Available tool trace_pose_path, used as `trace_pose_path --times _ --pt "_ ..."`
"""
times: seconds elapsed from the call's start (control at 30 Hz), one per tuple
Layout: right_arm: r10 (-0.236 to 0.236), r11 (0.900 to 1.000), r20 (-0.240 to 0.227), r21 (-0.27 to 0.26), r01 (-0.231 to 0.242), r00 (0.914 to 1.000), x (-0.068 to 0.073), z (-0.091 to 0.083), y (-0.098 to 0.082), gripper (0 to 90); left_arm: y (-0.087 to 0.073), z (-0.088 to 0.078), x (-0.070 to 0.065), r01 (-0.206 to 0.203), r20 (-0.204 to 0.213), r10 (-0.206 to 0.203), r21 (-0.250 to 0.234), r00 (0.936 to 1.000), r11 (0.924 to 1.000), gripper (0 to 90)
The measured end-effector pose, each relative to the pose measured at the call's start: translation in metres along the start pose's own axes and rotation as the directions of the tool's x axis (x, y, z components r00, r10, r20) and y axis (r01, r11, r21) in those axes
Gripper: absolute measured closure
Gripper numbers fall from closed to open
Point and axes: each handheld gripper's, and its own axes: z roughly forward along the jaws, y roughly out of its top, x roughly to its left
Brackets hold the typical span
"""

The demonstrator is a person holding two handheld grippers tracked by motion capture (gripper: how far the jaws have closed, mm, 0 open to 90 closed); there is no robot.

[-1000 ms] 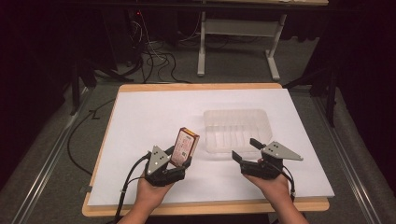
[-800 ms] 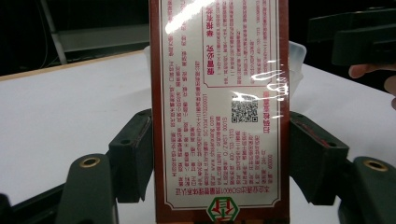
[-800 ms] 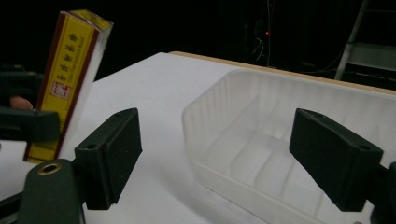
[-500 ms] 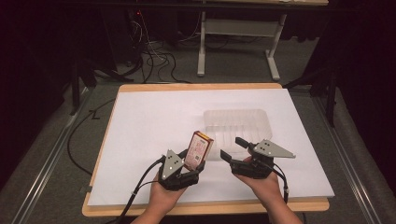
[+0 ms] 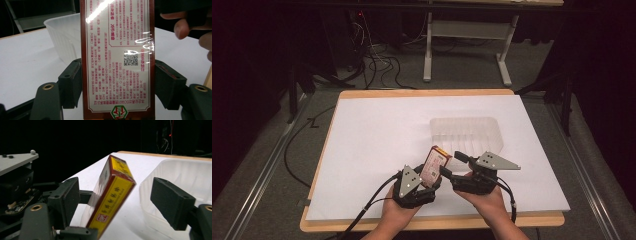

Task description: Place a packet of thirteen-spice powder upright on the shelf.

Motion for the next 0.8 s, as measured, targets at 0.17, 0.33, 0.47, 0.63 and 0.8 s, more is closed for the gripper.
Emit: trace_pose_path --times 0.17,0.33,0.47,0.63,0.8 --pt "0.016 1.0 -0.011 0.015 -0.016 0.9998 0.003 0.005 -0.002 30.1 -0.001 -0.004 -0.003 -0.005 -0.01 0.005 -0.006 0.9999 1.0 32.2" --pt "0.035 0.999 -0.022 0.028 -0.035 0.9991 0.003 0.008 -0.004 38.9 -0.001 -0.003 -0.005 -0.017 -0.004 0.017 -0.004 0.9998 0.9998 32.2" --pt "0.048 0.998 -0.041 0.044 -0.047 0.998 0.001 0.013 -0.006 42.3 -0.002 -0.001 -0.005 -0.021 -0.008 0.021 0.005 0.9998 0.9998 32.2" --pt "0.055 0.997 -0.048 0.05 -0.053 0.9973 0.002 0.014 -0.008 53.5 -0.004 0.0 -0.005 -0.029 -0.007 0.029 0.011 0.9996 0.9995 32.2" --pt "0.053 0.998 -0.055 0.039 -0.051 0.9971 0.002 0.011 -0.007 62.6 -0.004 -0.001 -0.006 -0.031 -0.004 0.031 0.007 0.9995 0.9995 32.1"
